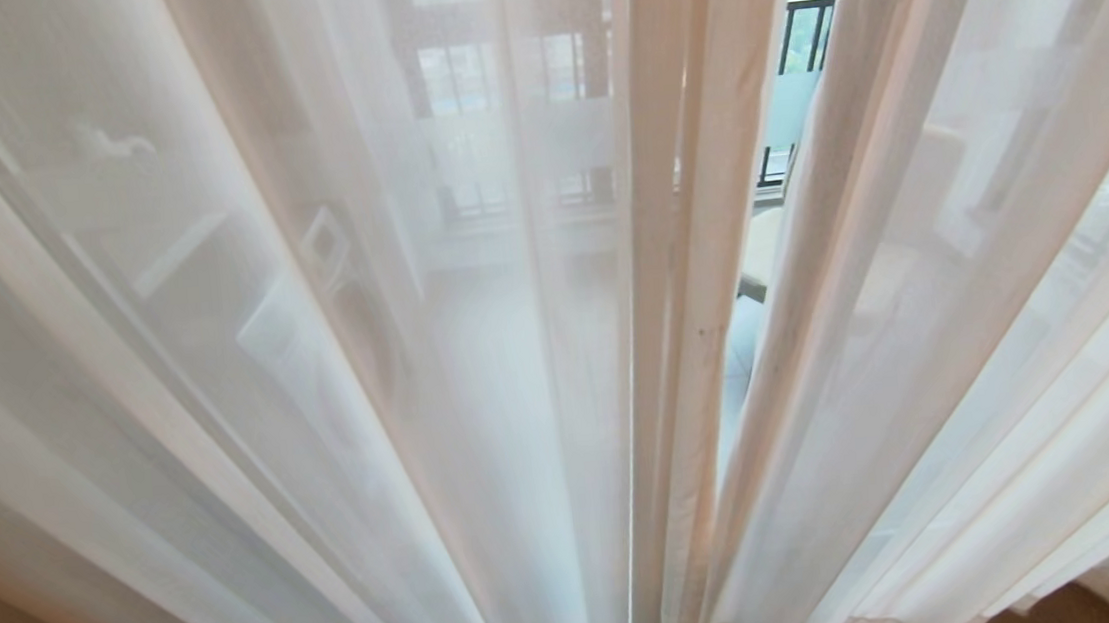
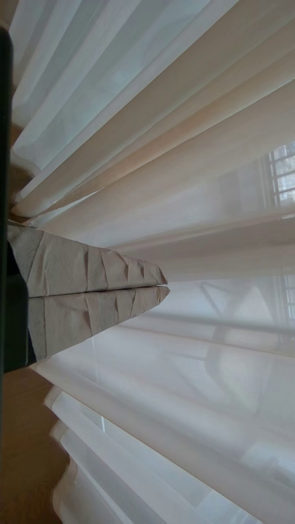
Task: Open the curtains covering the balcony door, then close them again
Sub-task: Close the outer curtains on both sides
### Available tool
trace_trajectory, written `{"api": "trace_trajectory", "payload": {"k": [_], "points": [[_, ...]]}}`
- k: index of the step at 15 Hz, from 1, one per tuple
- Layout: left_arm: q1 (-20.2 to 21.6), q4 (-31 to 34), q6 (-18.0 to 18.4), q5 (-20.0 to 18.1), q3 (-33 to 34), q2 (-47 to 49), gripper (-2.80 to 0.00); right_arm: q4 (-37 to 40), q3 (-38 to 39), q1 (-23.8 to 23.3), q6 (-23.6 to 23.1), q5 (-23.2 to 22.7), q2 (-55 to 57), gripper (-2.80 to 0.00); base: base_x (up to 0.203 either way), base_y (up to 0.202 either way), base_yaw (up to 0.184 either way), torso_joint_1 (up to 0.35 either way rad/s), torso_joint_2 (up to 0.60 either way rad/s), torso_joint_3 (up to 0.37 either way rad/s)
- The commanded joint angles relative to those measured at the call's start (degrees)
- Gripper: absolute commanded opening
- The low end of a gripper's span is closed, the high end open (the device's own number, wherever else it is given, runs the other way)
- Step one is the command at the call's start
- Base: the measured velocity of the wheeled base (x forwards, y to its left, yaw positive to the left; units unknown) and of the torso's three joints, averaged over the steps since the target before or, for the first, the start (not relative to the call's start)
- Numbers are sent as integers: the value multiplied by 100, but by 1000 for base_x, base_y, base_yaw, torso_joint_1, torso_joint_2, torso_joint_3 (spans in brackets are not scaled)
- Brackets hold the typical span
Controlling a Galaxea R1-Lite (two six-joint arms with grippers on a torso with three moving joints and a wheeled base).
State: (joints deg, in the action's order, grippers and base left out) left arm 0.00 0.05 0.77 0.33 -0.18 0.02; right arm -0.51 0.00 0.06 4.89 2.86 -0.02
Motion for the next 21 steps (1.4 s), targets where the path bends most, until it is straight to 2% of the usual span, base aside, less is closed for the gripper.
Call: {"api": "trace_trajectory", "payload": {"k": [1,10,21], "points": [[0,-5,3,2,1,-2,-280,-2,0,3,3,4,2,-280,0,0,0,0,0,0],[0,3,2,-2,1,-2,-280,-2,0,3,3,4,2,-280,0,-8,1,0,0,0],[0,21,2,-7,-8,-2,-280,-2,0,3,3,4,2,-280,0,-186,3,3,2,3]]}}
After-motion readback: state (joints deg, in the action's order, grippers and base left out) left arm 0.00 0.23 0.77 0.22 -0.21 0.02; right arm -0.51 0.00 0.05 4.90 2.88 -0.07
